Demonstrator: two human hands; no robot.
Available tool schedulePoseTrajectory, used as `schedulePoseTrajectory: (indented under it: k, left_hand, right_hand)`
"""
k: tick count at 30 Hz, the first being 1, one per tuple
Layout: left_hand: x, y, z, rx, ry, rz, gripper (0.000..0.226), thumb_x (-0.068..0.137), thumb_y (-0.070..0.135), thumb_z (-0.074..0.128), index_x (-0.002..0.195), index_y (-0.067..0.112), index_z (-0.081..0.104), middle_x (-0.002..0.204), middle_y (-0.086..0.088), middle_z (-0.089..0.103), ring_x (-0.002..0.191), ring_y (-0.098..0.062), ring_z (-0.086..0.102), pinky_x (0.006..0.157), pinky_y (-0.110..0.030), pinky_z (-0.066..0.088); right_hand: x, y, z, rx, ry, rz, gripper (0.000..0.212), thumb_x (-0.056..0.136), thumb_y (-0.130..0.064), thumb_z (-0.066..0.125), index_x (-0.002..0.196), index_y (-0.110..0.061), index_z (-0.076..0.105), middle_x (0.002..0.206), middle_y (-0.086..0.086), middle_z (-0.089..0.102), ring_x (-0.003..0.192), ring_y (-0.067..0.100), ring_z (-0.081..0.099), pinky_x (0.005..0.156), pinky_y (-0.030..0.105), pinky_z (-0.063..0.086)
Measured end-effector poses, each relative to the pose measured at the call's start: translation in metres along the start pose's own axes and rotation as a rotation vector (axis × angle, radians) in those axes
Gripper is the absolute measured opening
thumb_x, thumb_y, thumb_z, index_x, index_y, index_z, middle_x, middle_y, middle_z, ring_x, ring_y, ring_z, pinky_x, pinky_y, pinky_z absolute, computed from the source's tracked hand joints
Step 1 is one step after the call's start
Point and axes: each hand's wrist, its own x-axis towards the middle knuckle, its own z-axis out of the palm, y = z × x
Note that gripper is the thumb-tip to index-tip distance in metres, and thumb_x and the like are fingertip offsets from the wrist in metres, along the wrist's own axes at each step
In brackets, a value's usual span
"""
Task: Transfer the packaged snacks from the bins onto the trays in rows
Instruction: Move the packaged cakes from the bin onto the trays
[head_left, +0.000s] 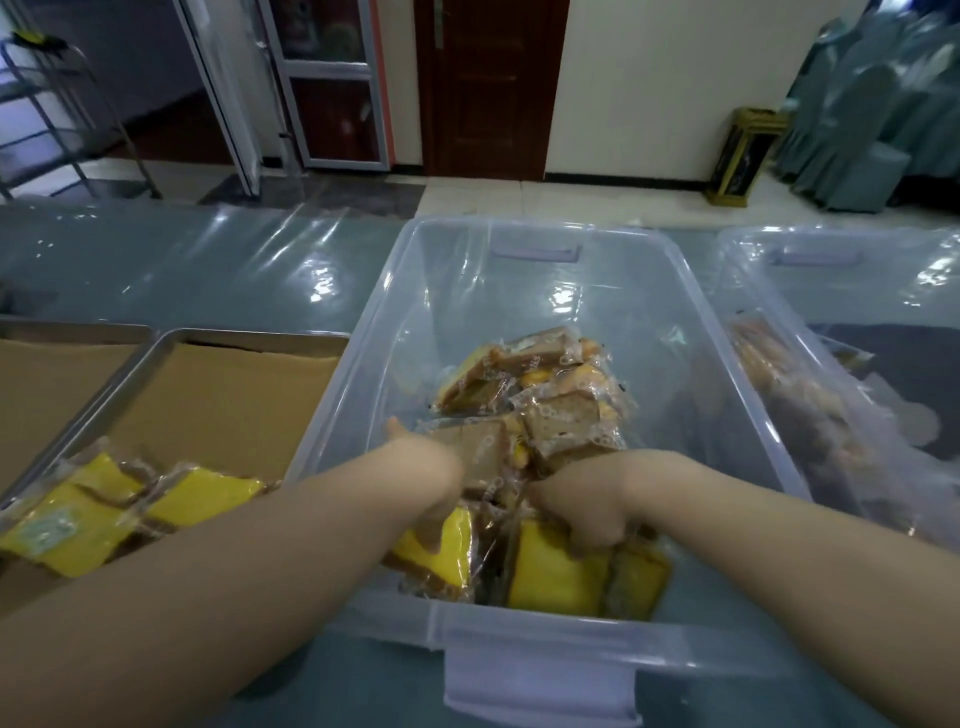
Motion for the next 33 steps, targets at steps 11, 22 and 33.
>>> schedulePoseTrajectory:
  k: [11, 22, 33]
  left_hand:
    - [0.012, -0.017, -0.003, -0.128, 0.547, -0.191, 0.052, 0.081, 0.027, 0.069, 0.123, 0.014, 0.042, 0.121, -0.007, 0.054, 0.110, -0.029, 0.054, 0.074, -0.033, 0.035]
    - [-0.017, -0.050, -0.012, -0.667, 1.339, -0.244, 0.037, 0.085, 0.023, 0.060, 0.116, 0.019, 0.040, 0.112, -0.005, 0.047, 0.100, -0.024, 0.049, 0.077, -0.033, 0.031]
    - [-0.086, -0.154, 0.086, -1.061, 1.612, -0.114, 0.042, 0.077, 0.023, 0.070, 0.110, 0.034, 0.048, 0.098, 0.015, 0.041, 0.090, -0.009, 0.046, 0.068, -0.016, 0.031]
  right_hand:
    - [-0.014, 0.019, -0.014, 0.191, 0.790, 0.027, 0.067, 0.079, 0.001, 0.054, 0.132, -0.030, 0.026, 0.126, 0.005, 0.044, 0.111, 0.028, 0.048, 0.084, 0.042, 0.049]
    - [-0.035, 0.008, -0.032, 0.243, 1.349, -0.008, 0.066, 0.077, -0.003, 0.062, 0.133, -0.027, 0.039, 0.120, 0.004, 0.052, 0.110, 0.023, 0.046, 0.083, 0.037, 0.046]
    - [-0.031, -0.118, -0.097, 0.187, 1.647, -0.097, 0.051, 0.075, -0.004, 0.076, 0.120, -0.022, 0.061, 0.109, -0.004, 0.068, 0.100, 0.010, 0.056, 0.086, 0.019, 0.039]
